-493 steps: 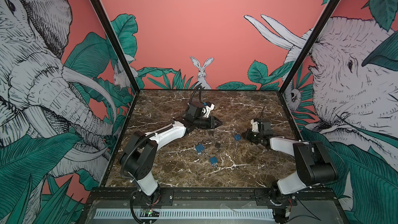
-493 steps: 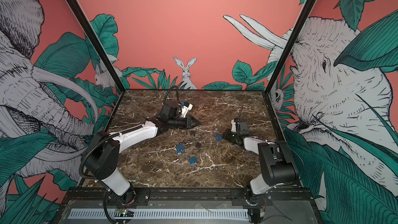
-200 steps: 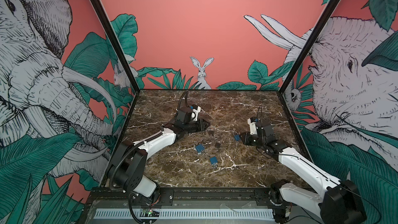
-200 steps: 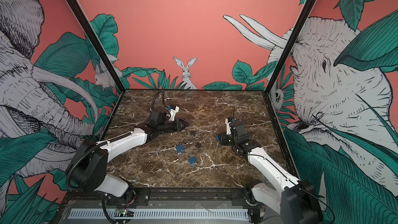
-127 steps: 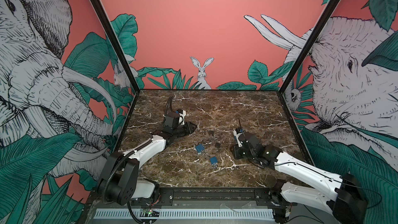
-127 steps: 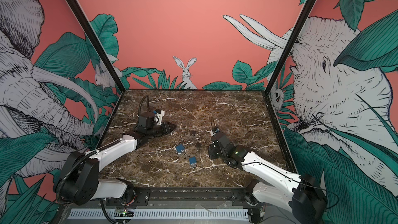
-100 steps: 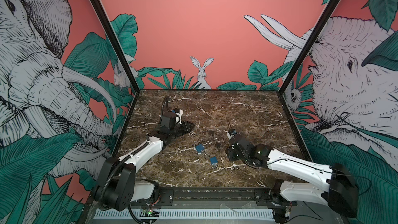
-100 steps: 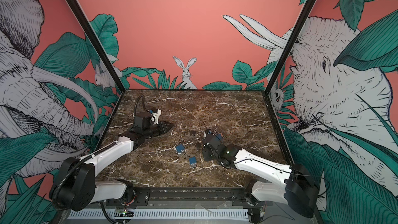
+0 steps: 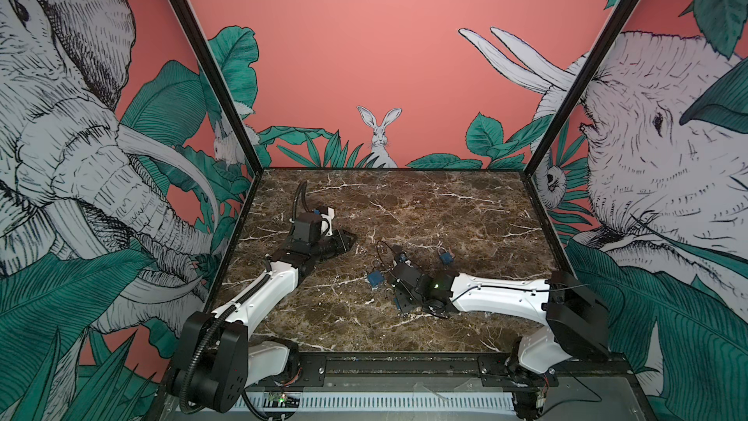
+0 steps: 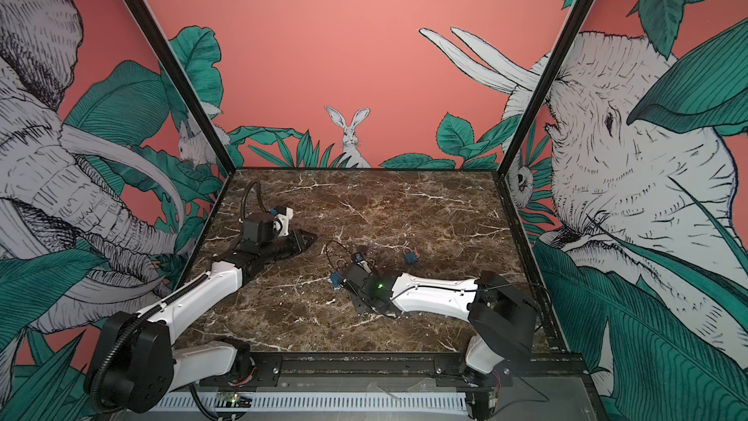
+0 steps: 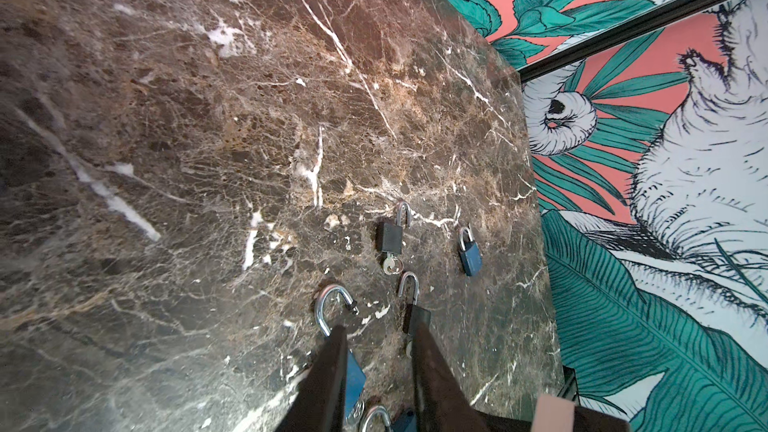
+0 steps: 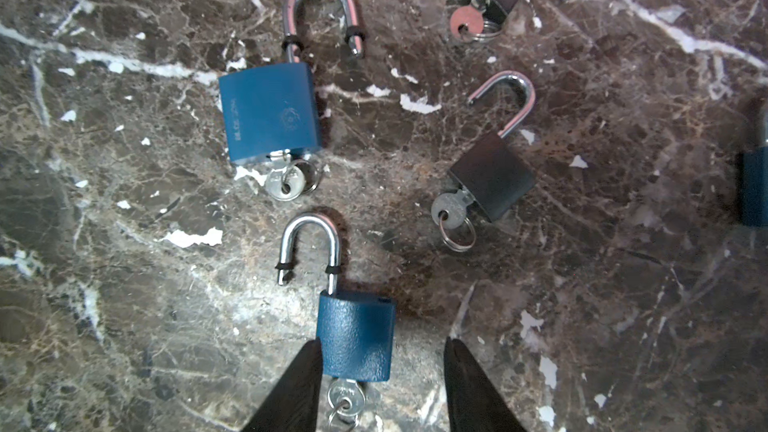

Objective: Lock with the key

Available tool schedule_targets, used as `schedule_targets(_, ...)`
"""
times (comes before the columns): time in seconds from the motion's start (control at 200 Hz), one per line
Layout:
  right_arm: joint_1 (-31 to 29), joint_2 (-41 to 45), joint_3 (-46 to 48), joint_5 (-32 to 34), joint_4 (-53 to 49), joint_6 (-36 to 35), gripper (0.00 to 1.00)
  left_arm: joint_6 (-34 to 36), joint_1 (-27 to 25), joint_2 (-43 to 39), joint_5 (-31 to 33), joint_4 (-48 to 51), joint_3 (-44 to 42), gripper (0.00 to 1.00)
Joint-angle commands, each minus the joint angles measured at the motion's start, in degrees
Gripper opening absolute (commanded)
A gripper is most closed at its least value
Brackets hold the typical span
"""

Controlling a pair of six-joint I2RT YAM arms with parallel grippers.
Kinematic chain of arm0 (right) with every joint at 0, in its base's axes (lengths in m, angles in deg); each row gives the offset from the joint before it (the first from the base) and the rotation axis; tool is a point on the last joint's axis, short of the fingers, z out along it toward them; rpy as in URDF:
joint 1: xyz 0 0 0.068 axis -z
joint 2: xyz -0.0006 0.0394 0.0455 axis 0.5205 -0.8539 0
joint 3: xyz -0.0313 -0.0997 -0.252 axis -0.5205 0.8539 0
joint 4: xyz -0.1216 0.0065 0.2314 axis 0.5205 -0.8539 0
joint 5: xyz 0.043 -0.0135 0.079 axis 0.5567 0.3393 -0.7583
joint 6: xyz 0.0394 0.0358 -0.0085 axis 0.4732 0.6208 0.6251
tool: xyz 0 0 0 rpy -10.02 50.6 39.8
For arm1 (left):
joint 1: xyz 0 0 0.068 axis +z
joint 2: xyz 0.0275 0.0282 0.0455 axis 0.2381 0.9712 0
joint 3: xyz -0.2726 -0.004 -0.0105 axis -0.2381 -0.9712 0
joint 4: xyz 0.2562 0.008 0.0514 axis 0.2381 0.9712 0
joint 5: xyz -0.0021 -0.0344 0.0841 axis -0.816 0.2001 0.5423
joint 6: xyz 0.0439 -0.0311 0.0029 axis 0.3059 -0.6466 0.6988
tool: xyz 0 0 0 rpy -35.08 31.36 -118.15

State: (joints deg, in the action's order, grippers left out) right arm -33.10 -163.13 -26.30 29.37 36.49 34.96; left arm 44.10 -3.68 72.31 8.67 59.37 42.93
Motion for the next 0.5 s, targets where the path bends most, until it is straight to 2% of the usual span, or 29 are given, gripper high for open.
schedule_targets(0.0,-0.32,-2.28,-1.41,-0.40,-0.34,1.62,0.48,0.74,0.49,-1.59,-0.69,1.07,-0.83,0.30)
schedule_targets(0.495,-0.40,-7.15,-2.93,-2.85,-0.81,2.76,0.49,0.03,0.75,-0.94,-1.24,-0.45,-1.80,0.30)
